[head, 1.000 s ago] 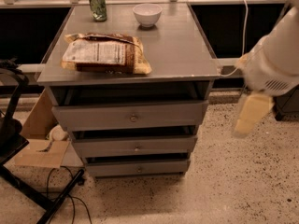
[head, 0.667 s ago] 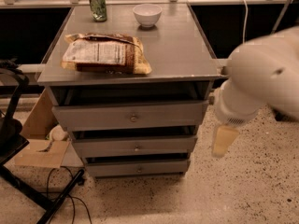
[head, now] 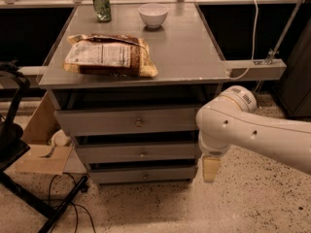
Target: Open middle drawer
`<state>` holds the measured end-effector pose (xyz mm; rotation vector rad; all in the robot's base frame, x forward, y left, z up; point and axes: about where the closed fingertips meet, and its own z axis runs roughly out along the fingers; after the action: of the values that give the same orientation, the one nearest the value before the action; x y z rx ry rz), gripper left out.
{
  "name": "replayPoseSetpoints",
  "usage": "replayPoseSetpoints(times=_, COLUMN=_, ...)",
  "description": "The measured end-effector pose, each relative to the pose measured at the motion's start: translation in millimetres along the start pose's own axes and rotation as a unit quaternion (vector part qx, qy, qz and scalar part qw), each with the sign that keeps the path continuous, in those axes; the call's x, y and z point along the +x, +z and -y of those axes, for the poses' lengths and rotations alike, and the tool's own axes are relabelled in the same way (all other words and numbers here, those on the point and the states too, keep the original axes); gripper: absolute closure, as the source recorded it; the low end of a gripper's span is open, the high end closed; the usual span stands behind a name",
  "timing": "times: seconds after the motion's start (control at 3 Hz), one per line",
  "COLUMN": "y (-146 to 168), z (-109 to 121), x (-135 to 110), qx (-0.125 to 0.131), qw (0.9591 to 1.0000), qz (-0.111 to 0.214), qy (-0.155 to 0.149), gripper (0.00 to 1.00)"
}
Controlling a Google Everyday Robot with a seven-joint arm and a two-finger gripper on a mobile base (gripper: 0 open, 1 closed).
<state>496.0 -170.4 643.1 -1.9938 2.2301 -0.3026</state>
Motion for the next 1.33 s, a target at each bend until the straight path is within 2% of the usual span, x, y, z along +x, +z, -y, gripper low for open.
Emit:
replayPoseSetpoints(times=0.33, y=0, z=0, x=0, qx=0.000, qw=1.0000, qz=0.000, qy=0.000, gripper=0.00)
replayPoseSetpoints(times=0.67, y=30, z=3, x=-10, qx=-0.014, qw=0.9998, qz=0.013, qy=-0.005, gripper=0.00)
replayPoseSetpoints(times=1.0, y=111, z=1, x=-35, qx=-0.040, qw=0.9974, qz=0.060, qy=-0.011, gripper=0.00)
replayPoseSetpoints(times=1.33, y=166, z=6, x=-54, qx=-0.040, qw=0.9946, qz=0.094, qy=-0.014, gripper=0.00)
